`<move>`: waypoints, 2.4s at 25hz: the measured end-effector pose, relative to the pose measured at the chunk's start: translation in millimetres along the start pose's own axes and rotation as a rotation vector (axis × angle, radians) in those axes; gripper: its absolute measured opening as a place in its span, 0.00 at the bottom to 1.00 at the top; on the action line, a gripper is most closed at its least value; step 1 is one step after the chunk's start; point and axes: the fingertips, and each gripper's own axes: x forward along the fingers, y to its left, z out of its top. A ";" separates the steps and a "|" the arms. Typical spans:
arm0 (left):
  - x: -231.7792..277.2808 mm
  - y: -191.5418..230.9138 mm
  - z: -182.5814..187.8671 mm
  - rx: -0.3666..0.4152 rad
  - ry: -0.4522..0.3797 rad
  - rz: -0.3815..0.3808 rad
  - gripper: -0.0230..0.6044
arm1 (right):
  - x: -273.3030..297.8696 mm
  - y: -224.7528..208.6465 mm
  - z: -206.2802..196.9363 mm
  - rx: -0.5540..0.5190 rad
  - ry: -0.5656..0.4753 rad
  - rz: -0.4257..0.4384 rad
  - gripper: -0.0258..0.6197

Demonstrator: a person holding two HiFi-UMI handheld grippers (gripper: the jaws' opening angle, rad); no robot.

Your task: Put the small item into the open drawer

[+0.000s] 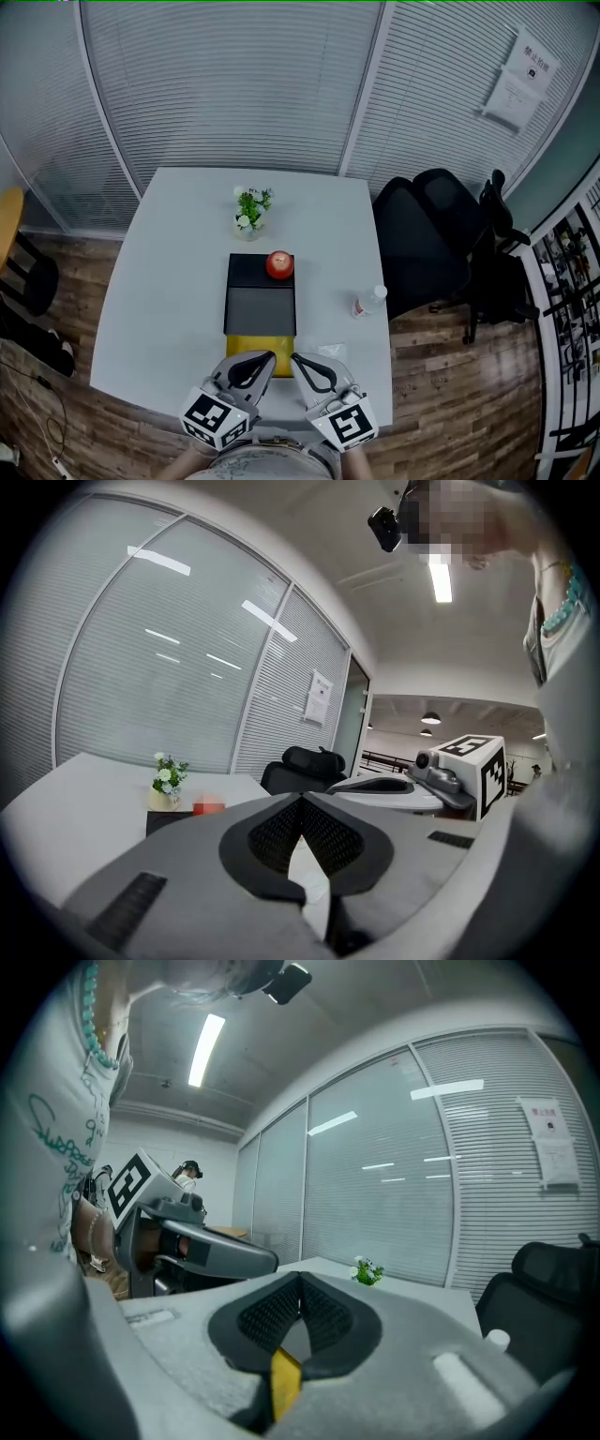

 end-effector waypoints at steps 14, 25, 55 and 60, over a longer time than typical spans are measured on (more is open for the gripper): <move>-16.9 16.3 -6.2 -0.016 0.016 -0.029 0.03 | 28.8 9.2 -3.0 0.001 0.039 -0.005 0.04; -18.0 10.3 -10.6 -0.023 0.015 -0.030 0.03 | 24.2 4.1 -21.8 -0.006 0.097 -0.012 0.05; -42.7 15.4 -22.0 -0.051 0.010 0.093 0.03 | -27.1 -77.3 -154.5 -0.246 0.580 -0.164 0.05; -46.4 14.5 -24.8 -0.053 0.015 0.107 0.03 | -30.3 -81.7 -178.4 -0.303 0.668 -0.143 0.05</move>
